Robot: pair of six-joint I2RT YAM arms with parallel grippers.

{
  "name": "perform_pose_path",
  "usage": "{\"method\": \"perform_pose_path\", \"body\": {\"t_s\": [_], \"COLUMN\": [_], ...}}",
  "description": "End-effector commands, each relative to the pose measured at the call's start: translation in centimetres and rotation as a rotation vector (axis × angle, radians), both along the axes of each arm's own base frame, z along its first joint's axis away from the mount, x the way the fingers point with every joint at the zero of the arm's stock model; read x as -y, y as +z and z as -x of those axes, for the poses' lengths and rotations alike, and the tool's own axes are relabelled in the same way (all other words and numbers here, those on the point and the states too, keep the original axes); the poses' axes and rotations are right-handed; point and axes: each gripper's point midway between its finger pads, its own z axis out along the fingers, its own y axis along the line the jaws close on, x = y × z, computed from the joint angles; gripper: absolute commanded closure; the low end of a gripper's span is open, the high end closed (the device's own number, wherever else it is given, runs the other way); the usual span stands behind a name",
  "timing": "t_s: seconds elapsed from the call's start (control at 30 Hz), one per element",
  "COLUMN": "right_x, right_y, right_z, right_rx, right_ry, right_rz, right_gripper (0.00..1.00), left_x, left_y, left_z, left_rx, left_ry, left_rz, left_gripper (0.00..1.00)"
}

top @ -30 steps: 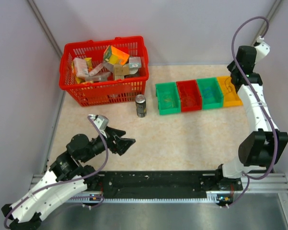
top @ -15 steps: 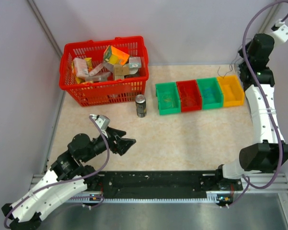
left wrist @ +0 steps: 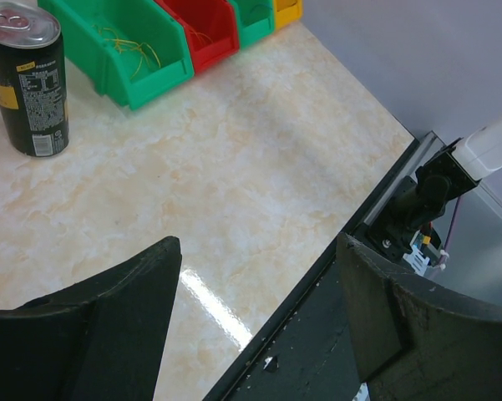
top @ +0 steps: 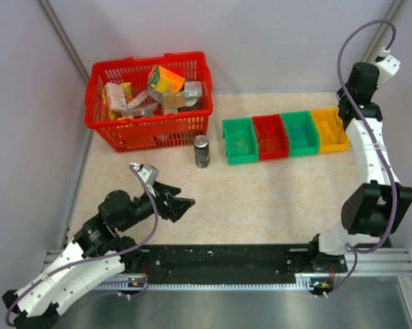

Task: Untangle the cables

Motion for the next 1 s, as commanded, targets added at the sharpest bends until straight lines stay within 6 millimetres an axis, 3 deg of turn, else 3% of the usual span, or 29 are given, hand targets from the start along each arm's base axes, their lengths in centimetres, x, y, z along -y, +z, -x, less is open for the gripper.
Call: {"method": "perform_pose_path", "body": {"t_s": [0.0,0.3,0.47,0.67,0.77,0.87,0.97], "right_x": [0.6,1.8,3.5,2.8,2.1,1.7,1.1], "right_y": [-4.2,-12.0,-15.9,-19.3,-19.5,-19.0,-17.6], "right_z": [-1.8,-5.0,-5.0,-4.9,-4.9,-4.6,-3.9], "right_rx": [-0.084,-0.32,-0.483,-0.564,-0.557,-0.565,-0.585], "right_ry": [0.02,0.087,0.081,0.141,0.167,0.169,0.164], "right_rz": [-0.001,-0.031,0.066,0.056,0.021,-0.011,-0.056], "right_gripper": [1.0,1.0,0.92,0.92,0.9,0.81,0.53], "left_x": [0.4,0.3,0.3,0.7,0.8,0.7,0.7], "left_y": [0.2,-0.3,-0.4,-0.4,-0.3,-0.3,-0.3], "left_z": [-0.2,-0.4,-0.5,-0.5,-0.6,-0.7,-0.9], "left_rx": [0.014,0.003,0.0,-0.005,-0.008,-0.01,-0.016], "left_ry": [-0.014,-0.003,0.0,-0.013,-0.011,-0.003,0.005], "left_rz": [-0.004,-0.017,-0.02,-0.021,-0.025,-0.026,-0.029], "left_gripper": [0.21,0.21,0.21,0.21,0.21,0.21,0.21]}}
